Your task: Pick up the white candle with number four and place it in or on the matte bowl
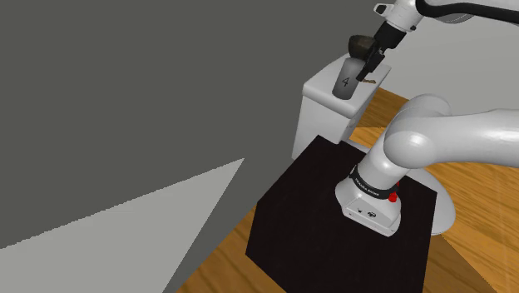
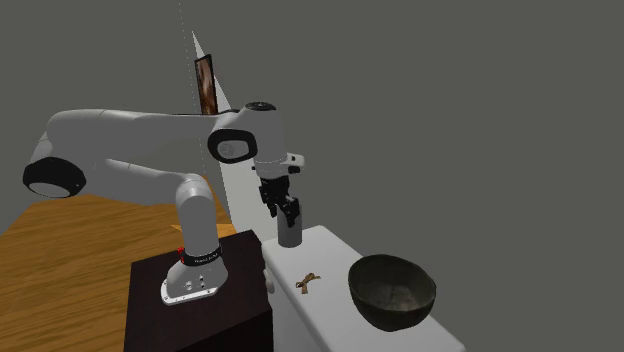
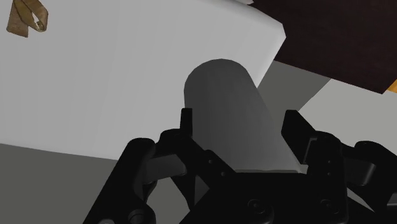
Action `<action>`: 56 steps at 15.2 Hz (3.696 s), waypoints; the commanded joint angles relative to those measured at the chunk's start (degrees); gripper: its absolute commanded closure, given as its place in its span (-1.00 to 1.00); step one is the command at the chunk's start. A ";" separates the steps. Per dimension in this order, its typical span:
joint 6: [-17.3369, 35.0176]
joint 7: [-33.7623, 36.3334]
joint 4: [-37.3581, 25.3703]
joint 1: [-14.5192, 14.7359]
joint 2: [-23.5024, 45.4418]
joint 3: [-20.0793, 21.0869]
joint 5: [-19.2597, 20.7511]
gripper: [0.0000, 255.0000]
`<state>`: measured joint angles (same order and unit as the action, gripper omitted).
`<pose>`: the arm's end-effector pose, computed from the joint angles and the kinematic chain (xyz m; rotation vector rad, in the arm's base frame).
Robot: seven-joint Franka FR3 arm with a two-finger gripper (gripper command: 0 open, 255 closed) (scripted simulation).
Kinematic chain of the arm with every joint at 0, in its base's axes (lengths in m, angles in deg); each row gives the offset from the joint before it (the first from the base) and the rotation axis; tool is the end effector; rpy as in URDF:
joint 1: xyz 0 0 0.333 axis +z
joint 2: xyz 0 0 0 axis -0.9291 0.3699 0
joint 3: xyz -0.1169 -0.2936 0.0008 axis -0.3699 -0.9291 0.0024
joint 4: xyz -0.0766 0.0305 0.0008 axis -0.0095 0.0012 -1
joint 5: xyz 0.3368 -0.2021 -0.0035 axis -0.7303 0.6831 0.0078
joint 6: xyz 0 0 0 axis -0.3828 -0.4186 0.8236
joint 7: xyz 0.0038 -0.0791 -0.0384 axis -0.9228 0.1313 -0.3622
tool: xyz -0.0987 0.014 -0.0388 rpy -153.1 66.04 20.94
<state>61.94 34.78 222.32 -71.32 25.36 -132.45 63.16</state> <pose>0.1829 -0.2492 0.4582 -3.0091 -0.4346 -0.2917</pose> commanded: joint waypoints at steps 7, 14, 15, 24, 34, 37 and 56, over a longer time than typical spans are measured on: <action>-2.59 0.21 -2.64 0.75 0.09 1.80 -1.66 1.00; -6.97 0.55 -7.69 2.03 0.75 4.66 -4.29 1.00; -7.58 0.59 -8.44 2.21 0.90 5.03 -4.64 1.00; -12.90 0.92 -15.63 3.84 2.79 7.96 -7.49 1.00; -18.65 1.11 -24.43 5.61 5.90 10.42 -10.14 1.00; -19.88 1.13 -26.44 5.98 6.69 10.85 -10.65 1.00; -20.58 -22.87 -67.82 36.90 32.80 -33.81 -8.91 1.00</action>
<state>41.91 13.21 157.79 -38.23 57.06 -162.06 54.50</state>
